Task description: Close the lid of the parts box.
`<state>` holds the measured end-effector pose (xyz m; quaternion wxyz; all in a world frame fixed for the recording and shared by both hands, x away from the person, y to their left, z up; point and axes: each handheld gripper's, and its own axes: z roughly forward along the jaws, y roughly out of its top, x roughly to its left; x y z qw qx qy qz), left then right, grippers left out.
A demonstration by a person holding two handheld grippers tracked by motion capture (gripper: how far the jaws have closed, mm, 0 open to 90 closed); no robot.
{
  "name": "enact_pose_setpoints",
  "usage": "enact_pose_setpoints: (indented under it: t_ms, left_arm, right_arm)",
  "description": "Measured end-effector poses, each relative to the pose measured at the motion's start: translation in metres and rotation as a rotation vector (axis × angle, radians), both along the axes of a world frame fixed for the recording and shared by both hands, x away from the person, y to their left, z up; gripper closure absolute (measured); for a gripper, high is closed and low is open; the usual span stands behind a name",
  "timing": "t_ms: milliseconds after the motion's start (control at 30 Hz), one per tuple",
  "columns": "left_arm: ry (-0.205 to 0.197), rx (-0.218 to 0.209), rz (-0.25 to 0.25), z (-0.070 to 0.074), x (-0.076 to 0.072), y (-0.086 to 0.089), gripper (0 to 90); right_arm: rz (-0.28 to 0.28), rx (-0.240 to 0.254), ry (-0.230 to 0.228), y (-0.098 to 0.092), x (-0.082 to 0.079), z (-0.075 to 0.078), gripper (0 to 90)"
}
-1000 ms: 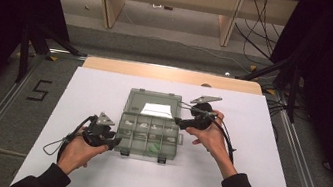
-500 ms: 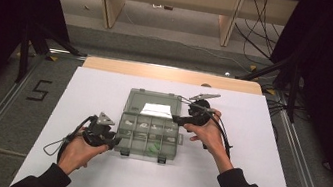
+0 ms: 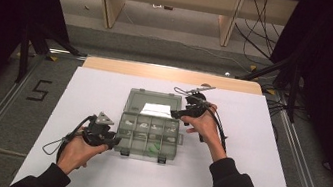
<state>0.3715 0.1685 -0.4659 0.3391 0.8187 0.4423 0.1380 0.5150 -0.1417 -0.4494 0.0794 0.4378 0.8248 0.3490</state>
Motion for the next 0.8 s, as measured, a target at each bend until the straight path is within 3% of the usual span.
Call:
enact_pose_setpoints:
  t_ms: [100,167,233,433,567,767,800]
  left_arm:
    - [0.003,0.001,0.001,0.0,0.0,0.0,66.7]
    - [0.003,0.002,-0.001,0.0,0.0,0.0,66.8]
    - [0.002,-0.003,0.002,0.0,0.0,0.0,66.8]
    - [0.013,0.006,-0.006,0.001,0.0,0.0,66.6]
    - [0.01,0.007,-0.007,0.001,0.0,0.0,66.6]
    - [-0.001,0.014,-0.01,0.001,0.0,0.0,66.6]
    - [0.001,0.017,-0.012,0.001,0.0,0.0,66.6]
  right_arm:
    - [-0.002,-0.012,-0.003,0.002,0.004,-0.003,25.6]
    - [-0.008,-0.002,0.025,0.003,0.005,-0.003,23.3]
    - [-0.015,0.013,0.013,0.004,0.007,-0.005,22.7]
    - [-0.033,0.015,0.034,0.006,0.012,-0.007,22.6]
    - [-0.021,-0.005,0.068,0.007,0.014,-0.007,24.6]
    - [-0.019,-0.035,0.068,0.01,0.017,-0.01,26.7]
    - [-0.042,-0.041,0.092,0.012,0.016,-0.009,26.8]
